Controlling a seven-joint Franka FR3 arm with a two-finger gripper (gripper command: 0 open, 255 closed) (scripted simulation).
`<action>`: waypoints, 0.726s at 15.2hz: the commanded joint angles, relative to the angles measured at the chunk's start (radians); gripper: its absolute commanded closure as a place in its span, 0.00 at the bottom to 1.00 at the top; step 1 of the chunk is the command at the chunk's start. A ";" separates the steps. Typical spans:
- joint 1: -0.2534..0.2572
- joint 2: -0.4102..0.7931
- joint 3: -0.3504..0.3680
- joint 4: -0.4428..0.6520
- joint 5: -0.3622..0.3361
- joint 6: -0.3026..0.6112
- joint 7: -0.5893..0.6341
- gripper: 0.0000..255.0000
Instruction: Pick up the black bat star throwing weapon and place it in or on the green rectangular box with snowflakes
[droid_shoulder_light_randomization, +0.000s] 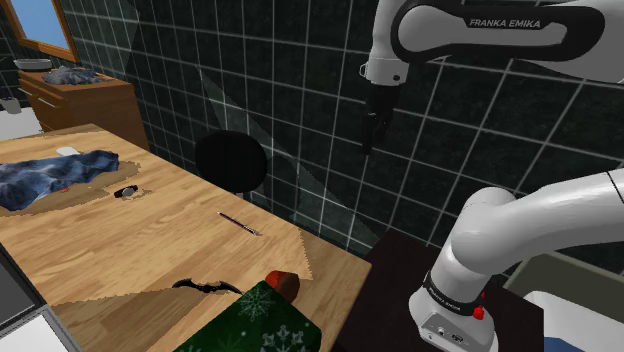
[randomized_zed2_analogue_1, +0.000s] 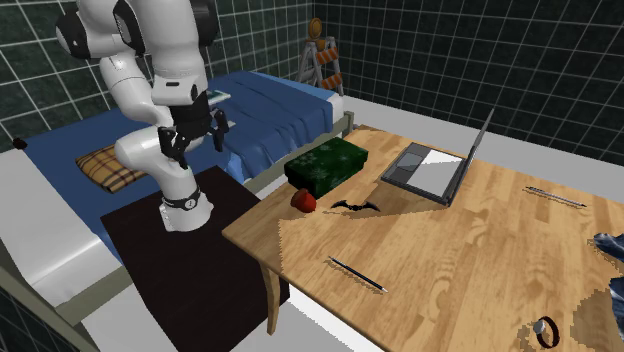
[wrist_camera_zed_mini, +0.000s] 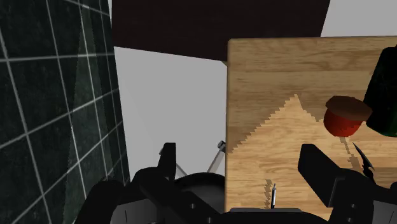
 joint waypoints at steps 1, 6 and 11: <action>0.000 0.000 0.000 0.000 0.000 0.000 0.000 0.00; 0.043 0.083 0.086 -0.034 0.049 0.121 0.068 0.00; 0.080 0.197 0.174 -0.038 0.083 0.243 0.135 0.00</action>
